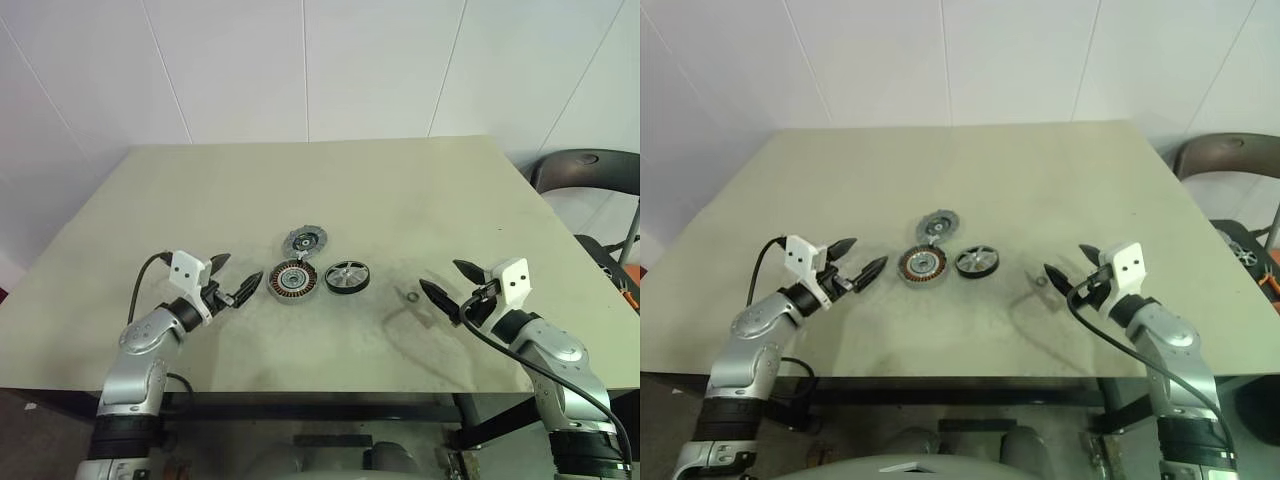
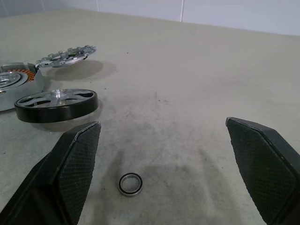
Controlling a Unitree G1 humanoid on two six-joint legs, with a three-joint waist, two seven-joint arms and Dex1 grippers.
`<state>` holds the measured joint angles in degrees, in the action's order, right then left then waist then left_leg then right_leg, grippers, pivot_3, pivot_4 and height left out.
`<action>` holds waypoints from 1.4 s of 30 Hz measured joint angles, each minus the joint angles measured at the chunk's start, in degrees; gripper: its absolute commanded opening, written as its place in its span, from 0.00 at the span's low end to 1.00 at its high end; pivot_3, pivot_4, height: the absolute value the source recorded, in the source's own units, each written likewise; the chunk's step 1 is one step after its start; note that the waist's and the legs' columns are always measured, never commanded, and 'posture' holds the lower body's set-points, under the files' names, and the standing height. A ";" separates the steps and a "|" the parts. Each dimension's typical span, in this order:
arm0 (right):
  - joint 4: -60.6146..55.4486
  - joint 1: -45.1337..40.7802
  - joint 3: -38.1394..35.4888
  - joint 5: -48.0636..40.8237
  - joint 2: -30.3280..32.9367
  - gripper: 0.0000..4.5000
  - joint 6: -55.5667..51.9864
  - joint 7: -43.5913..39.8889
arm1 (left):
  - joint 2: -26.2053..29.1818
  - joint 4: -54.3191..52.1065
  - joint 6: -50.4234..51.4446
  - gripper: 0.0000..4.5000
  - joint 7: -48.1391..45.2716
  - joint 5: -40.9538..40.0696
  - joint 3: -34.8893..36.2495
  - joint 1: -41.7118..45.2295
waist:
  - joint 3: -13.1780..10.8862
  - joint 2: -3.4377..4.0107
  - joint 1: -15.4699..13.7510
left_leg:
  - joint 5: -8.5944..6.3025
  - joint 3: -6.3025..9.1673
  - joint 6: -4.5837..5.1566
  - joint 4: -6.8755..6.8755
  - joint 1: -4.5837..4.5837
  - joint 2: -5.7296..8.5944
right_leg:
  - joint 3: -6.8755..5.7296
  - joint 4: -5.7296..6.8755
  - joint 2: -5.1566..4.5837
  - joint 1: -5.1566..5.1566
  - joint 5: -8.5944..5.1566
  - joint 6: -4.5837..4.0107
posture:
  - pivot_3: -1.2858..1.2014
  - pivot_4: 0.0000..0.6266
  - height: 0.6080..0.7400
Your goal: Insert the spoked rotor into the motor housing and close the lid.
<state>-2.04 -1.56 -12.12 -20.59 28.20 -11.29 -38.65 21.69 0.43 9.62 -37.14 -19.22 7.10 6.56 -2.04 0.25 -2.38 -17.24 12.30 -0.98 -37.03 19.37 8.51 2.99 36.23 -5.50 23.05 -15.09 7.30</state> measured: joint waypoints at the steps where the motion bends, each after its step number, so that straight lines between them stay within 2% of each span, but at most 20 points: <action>1: 0.00 0.00 0.00 0.00 0.00 1.00 0.00 0.00 | -0.03 0.03 -0.02 1.00 0.00 0.01 -0.07 0.07 | 0.00 0.00 0.00 | 0.00 0.00 0.00 0.00 0.00 0.00 | 0.00 0.00 0.00 0.00 0.00 0.00 | 0.52 0.00 1.00; 42: 0.17 -0.57 0.30 0.14 -0.38 1.00 1.21 0.11 | -0.34 1.48 -0.14 1.00 -0.19 0.00 -0.95 1.08 | 0.00 0.00 0.01 | 0.00 -0.02 0.00 -0.01 0.00 -0.01 | 0.02 0.00 0.01 0.01 0.02 0.01 | 0.52 0.00 1.00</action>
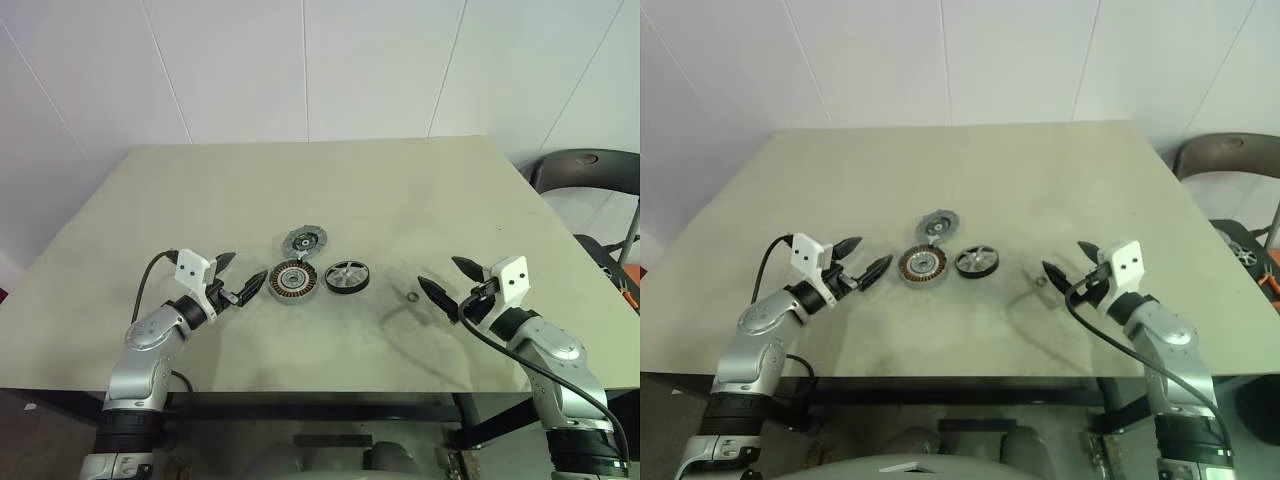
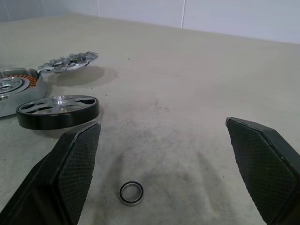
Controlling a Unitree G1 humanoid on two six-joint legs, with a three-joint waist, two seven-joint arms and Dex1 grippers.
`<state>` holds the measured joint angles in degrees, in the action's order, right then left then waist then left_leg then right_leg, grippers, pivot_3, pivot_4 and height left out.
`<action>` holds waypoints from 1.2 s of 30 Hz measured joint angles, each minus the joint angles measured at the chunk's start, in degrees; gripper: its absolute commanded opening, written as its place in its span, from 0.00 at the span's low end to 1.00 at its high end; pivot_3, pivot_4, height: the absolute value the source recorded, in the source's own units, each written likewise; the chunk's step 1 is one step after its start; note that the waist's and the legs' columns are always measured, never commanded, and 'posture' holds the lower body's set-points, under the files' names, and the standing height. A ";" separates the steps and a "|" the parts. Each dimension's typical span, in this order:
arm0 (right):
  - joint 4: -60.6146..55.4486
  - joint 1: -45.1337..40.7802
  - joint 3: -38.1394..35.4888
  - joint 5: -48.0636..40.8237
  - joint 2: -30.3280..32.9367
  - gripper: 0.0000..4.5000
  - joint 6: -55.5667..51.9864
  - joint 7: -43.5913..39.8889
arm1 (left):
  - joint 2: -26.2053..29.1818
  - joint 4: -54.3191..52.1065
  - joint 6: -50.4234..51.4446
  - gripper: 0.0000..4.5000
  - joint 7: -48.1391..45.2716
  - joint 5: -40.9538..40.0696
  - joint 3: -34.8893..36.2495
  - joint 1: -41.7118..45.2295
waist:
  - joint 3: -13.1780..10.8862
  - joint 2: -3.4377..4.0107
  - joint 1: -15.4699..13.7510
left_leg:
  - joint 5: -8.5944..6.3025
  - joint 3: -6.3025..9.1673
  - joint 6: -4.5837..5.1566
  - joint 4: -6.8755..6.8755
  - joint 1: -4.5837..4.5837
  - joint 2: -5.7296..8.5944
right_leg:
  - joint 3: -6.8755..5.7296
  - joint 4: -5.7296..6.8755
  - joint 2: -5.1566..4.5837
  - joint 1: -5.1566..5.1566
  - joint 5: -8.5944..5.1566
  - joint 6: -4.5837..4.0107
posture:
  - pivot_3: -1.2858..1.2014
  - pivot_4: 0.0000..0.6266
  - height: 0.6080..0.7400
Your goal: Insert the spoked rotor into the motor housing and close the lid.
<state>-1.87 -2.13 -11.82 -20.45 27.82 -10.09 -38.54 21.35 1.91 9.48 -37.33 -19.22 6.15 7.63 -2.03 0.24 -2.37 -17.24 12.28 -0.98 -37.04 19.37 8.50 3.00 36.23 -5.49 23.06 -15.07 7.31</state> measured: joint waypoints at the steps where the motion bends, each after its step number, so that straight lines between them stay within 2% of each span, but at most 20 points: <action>1: 0.00 0.00 0.00 0.00 0.00 1.00 0.06 0.00 | 0.00 0.01 0.00 1.00 -0.01 0.00 0.00 0.00 | 0.00 0.00 0.00 | 0.00 0.00 0.00 0.00 0.00 0.00 | 0.00 0.00 0.00 0.00 0.00 0.00 | 0.52 0.00 1.00; 10: -0.02 0.08 0.08 -0.04 0.13 1.00 0.16 -0.64 | 2.13 0.07 0.00 1.00 -2.84 0.58 -1.25 0.60 | 0.00 0.00 0.01 | 0.00 -0.01 0.00 0.00 0.00 0.00 | 0.00 0.00 0.00 0.00 0.00 0.00 | 0.52 0.00 1.00; 14: -0.84 0.71 0.44 -0.78 1.09 1.00 -0.54 -3.35 | 9.52 -0.60 1.64 1.00 -9.43 4.25 -7.42 2.55 | 0.00 0.00 0.04 | 0.00 -0.04 0.01 0.01 0.01 -0.01 | 0.02 0.01 0.01 0.02 0.00 0.00 | 0.52 0.00 1.00; 16: -2.08 1.42 0.55 -1.65 1.75 1.00 -1.74 -4.63 | 11.51 -1.40 3.88 1.00 -11.05 5.51 -9.22 3.54 | -0.01 0.01 0.04 | -0.01 -0.05 0.02 0.03 0.01 -0.01 | 0.04 0.00 0.02 0.03 0.00 0.00 | 0.52 0.00 1.00; 20: -5.81 1.56 0.98 -3.62 3.15 1.00 -4.98 -6.64 | 13.13 -4.02 9.84 1.00 -13.31 5.71 -11.64 8.80 | -0.03 -0.05 0.00 | -0.01 -0.03 0.02 -0.02 0.02 -0.04 | 0.04 0.02 0.04 0.03 0.01 0.00 | 0.52 0.00 1.00; 23: -8.14 1.35 1.61 -4.94 4.52 1.00 -7.23 -7.90 | 16.74 -5.57 12.61 1.00 -16.90 7.81 -15.72 13.63 | -0.03 -0.04 0.08 | -0.01 -0.06 0.02 0.01 0.02 -0.05 | 0.04 0.00 0.05 0.04 0.01 0.01 | 0.52 0.00 1.00; 28: -8.68 1.00 1.85 -5.61 4.86 1.00 -8.79 -8.00 | 19.03 -6.15 16.76 1.00 -22.59 10.00 -21.90 18.40 | -0.05 -0.08 0.05 | -0.03 -0.08 0.05 0.03 0.06 -0.06 | 0.07 -0.02 0.06 0.10 0.01 0.01 | 0.52 0.00 1.00; 32: -8.98 1.01 1.93 -5.60 4.86 1.00 -9.03 -7.94 | 20.93 -5.63 17.49 1.00 -27.02 12.42 -25.99 22.38 | -0.07 -0.10 0.05 | -0.03 -0.09 0.05 0.02 0.07 -0.06 | 0.08 -0.02 0.05 0.10 0.01 0.01 | 0.52 0.00 1.00; 36: -9.15 1.14 2.01 -5.58 4.86 1.00 -9.10 -7.76 | 20.58 -1.83 16.09 1.00 -28.95 15.40 -28.46 27.13 | -0.09 -0.13 0.02 | -0.03 -0.08 0.05 0.00 0.07 -0.06 | 0.07 -0.02 0.06 0.09 0.01 0.02 | 0.52 0.00 1.00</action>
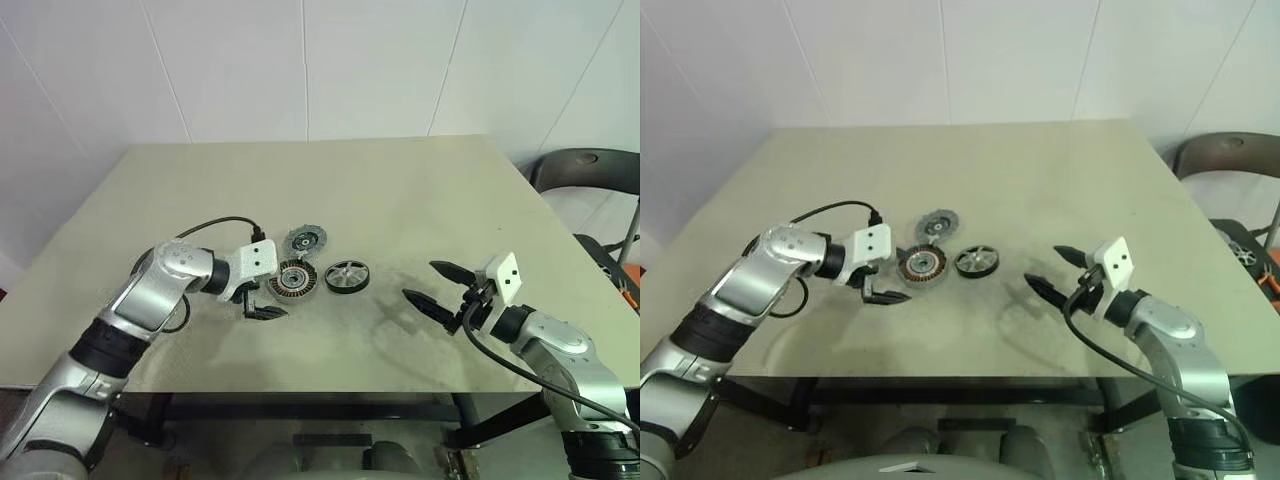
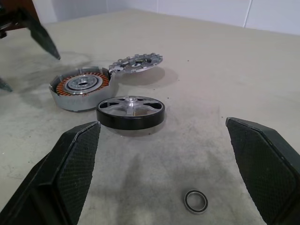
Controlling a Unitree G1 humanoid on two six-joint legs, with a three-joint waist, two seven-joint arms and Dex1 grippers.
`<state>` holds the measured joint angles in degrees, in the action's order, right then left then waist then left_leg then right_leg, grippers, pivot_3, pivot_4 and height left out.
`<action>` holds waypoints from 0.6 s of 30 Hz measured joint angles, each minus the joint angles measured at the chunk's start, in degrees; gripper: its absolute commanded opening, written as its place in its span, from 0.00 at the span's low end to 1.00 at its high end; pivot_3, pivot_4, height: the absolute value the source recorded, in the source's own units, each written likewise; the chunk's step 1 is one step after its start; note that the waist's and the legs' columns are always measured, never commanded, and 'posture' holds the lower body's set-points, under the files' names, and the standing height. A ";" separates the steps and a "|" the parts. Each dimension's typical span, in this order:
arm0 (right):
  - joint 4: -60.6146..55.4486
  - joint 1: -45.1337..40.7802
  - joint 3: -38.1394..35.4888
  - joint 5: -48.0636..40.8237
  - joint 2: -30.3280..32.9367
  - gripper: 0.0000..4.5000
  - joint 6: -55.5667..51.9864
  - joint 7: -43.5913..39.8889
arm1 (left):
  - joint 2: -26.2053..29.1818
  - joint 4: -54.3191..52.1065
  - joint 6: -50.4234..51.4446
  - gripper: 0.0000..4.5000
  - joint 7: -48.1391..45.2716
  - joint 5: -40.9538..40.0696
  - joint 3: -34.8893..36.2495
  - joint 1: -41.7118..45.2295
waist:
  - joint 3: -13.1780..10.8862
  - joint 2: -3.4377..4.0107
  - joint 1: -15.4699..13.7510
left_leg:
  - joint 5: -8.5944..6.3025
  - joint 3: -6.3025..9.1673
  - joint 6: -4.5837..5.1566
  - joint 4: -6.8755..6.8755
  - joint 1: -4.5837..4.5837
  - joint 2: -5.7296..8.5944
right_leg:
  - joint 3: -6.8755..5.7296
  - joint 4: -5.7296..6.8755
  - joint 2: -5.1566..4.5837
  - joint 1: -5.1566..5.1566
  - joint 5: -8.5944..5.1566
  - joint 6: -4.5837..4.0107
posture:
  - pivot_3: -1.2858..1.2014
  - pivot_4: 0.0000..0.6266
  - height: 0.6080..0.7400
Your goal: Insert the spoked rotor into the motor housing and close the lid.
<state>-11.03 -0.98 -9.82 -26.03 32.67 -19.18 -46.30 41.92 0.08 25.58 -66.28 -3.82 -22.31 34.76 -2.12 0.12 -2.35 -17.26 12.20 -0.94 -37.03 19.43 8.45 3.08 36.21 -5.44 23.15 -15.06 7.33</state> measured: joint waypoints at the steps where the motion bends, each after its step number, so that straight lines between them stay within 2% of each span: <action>1: 0.00 0.09 -0.01 0.01 0.00 1.00 0.00 0.06 | -0.11 0.94 -0.26 1.00 -0.34 0.83 -0.71 1.07 | 0.00 0.00 0.00 | 0.00 0.00 0.00 0.00 0.00 0.00 | 0.00 0.00 0.00 0.00 0.00 0.00 | 0.52 0.00 1.00; 8: -0.10 0.46 0.05 0.00 -0.01 1.00 -0.11 0.61 | -1.94 8.05 -5.09 1.00 -5.45 6.07 -6.42 6.07 | -0.05 -0.08 -0.03 | 0.00 -0.01 0.01 -0.03 0.03 0.00 | 0.01 -0.02 0.01 0.02 0.03 0.05 | 0.52 0.00 1.00; 18: -0.65 1.30 0.03 -0.03 -0.01 1.00 -0.12 0.96 | -4.87 13.20 -10.05 1.00 -11.13 10.93 -10.55 9.21 | -0.07 -0.12 0.04 | -0.01 -0.02 0.02 -0.04 0.02 -0.02 | 0.02 -0.02 0.03 0.01 0.03 0.06 | 0.52 0.00 1.00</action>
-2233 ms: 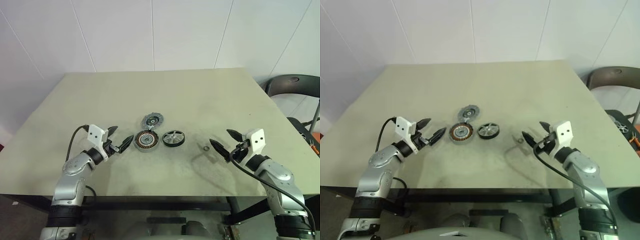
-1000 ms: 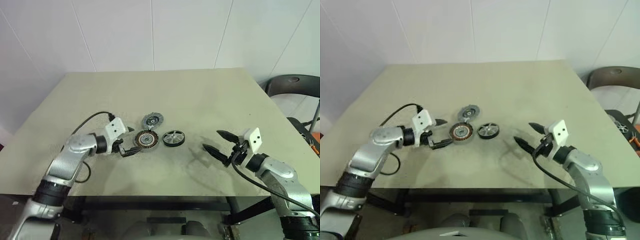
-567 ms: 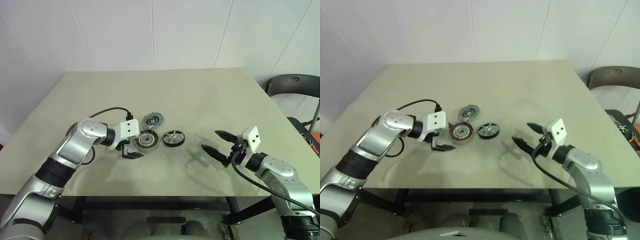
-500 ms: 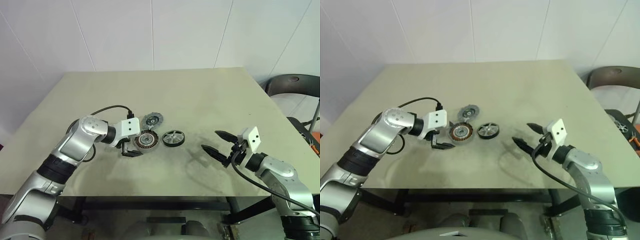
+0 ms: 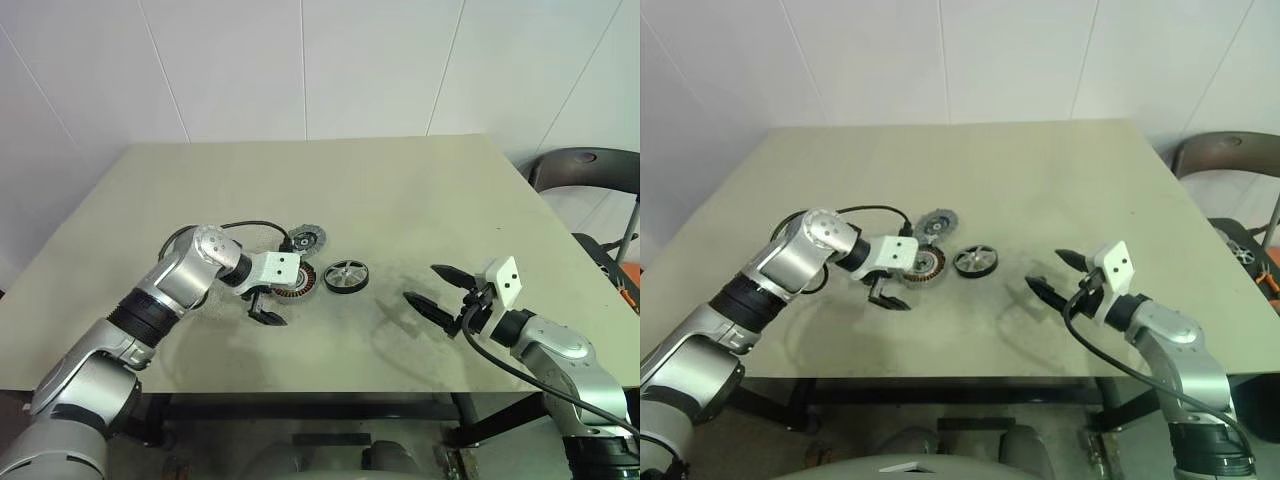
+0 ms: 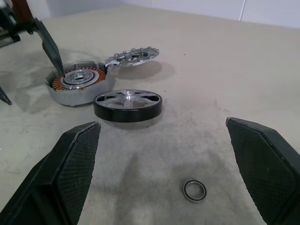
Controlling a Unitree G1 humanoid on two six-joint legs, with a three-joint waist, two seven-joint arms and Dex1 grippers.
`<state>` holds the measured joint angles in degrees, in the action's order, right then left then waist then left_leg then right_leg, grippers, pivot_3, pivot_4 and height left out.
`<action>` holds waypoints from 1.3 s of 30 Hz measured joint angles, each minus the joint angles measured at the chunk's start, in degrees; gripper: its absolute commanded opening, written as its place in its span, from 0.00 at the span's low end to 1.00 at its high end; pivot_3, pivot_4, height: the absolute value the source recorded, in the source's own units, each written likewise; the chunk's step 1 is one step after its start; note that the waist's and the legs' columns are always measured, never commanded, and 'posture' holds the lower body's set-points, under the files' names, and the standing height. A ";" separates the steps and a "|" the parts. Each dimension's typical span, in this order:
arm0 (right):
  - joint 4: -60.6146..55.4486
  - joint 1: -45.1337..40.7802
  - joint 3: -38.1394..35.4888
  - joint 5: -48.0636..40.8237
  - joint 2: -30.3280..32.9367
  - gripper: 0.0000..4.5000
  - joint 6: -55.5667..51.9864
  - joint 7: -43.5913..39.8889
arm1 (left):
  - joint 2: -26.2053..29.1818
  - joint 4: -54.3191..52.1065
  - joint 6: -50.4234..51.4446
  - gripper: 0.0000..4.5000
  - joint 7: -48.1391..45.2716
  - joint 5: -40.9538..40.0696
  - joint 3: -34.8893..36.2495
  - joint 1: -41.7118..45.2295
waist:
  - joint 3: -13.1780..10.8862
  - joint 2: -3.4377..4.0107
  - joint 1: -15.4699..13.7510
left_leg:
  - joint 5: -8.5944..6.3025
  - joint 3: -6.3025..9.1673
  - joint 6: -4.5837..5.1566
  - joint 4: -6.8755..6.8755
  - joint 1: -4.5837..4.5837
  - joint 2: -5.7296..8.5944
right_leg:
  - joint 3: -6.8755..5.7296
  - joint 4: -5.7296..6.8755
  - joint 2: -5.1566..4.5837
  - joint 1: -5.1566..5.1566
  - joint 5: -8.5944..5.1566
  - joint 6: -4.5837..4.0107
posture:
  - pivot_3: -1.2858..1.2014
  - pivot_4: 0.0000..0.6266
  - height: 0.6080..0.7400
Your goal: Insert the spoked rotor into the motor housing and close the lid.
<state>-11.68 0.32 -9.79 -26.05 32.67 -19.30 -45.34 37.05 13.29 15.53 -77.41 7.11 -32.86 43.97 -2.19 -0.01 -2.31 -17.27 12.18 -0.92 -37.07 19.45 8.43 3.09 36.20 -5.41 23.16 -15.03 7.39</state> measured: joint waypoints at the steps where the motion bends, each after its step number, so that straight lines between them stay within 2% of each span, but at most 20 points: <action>1: 0.00 0.09 -0.01 0.00 0.00 1.00 0.00 -0.01 | -0.44 0.75 -0.85 1.00 -0.04 0.66 -0.19 0.35 | -0.01 -0.03 0.00 | 0.00 0.00 0.00 -0.02 0.00 0.00 | 0.00 0.00 0.00 -0.01 0.00 0.01 | 0.52 0.00 1.00; 4: 0.00 0.13 0.00 0.00 0.00 1.00 0.00 -0.03 | -0.91 2.79 -2.77 1.00 -0.27 2.77 -0.91 1.71 | -0.01 -0.05 -0.04 | 0.00 0.00 0.00 -0.05 -0.02 0.01 | 0.00 0.00 0.00 -0.05 0.02 0.04 | 0.52 0.00 1.00; 7: 0.00 0.18 -0.03 0.01 0.00 1.00 0.00 -0.02 | -1.80 4.74 -3.99 0.87 -0.18 4.18 -1.15 2.33 | 0.00 -0.06 0.00 | 0.00 0.00 0.00 -0.05 -0.02 0.00 | 0.00 0.00 0.00 -0.05 0.03 0.05 | 0.52 0.00 1.00; 14: 0.00 0.17 -0.03 0.03 0.00 1.00 0.01 0.07 | -2.89 6.03 -5.73 0.35 -0.22 6.17 -0.99 3.72 | 0.00 -0.07 0.17 | 0.00 -0.05 0.01 -0.03 -0.02 0.00 | 0.05 -0.04 0.01 -0.02 0.02 0.05 | 0.52 0.00 1.00; 15: 0.00 0.17 -0.04 0.04 0.00 1.00 0.02 0.11 | -2.88 6.05 -5.91 0.31 -0.67 6.18 -0.83 3.74 | 0.02 -0.05 0.14 | -0.01 -0.07 0.01 -0.03 -0.02 0.00 | 0.06 -0.04 0.00 -0.02 0.02 0.05 | 0.52 0.00 1.00; 24: 0.01 -0.14 -0.03 0.08 0.00 1.00 0.02 0.44 | -3.40 7.11 -7.59 0.31 -1.55 6.91 0.03 3.73 | 0.03 -0.07 0.10 | -0.01 -0.10 0.02 -0.07 -0.06 0.00 | 0.08 0.01 0.00 -0.05 0.04 0.08 | 0.52 0.00 1.00; 31: 0.01 -0.16 -0.03 0.09 0.01 1.00 0.03 0.42 | -2.99 1.61 -6.93 0.31 -7.36 6.85 -0.68 2.89 | 0.02 -0.09 0.09 | -0.01 -0.16 0.02 -0.06 0.04 0.00 | 0.12 -0.05 0.00 0.03 0.04 0.08 | 0.52 0.00 1.00; 36: 0.01 -0.07 -0.04 0.09 0.02 1.00 0.04 0.44 | -1.55 -4.84 -3.12 0.31 -10.54 6.97 -1.86 1.53 | 0.00 -0.11 0.12 | -0.02 -0.19 0.04 -0.08 0.02 0.00 | 0.16 0.01 0.01 0.04 0.05 0.08 | 0.52 0.00 1.00; 39: 0.01 0.29 -0.07 0.10 0.02 1.00 0.04 0.50 | -1.00 -7.84 2.52 0.31 -10.68 7.74 -1.98 1.37 | 0.00 -0.11 0.07 | -0.02 -0.19 0.05 -0.12 0.01 0.00 | 0.16 0.03 0.02 0.02 0.05 0.10 | 0.52 0.00 1.00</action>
<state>-11.67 0.61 -9.86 -25.96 32.69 -19.26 -44.84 36.06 5.44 18.05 -88.09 14.85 -34.84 45.34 -2.19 -0.12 -2.23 -17.29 11.99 -0.87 -37.19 19.46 8.42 3.25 36.23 -5.38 23.18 -14.97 7.49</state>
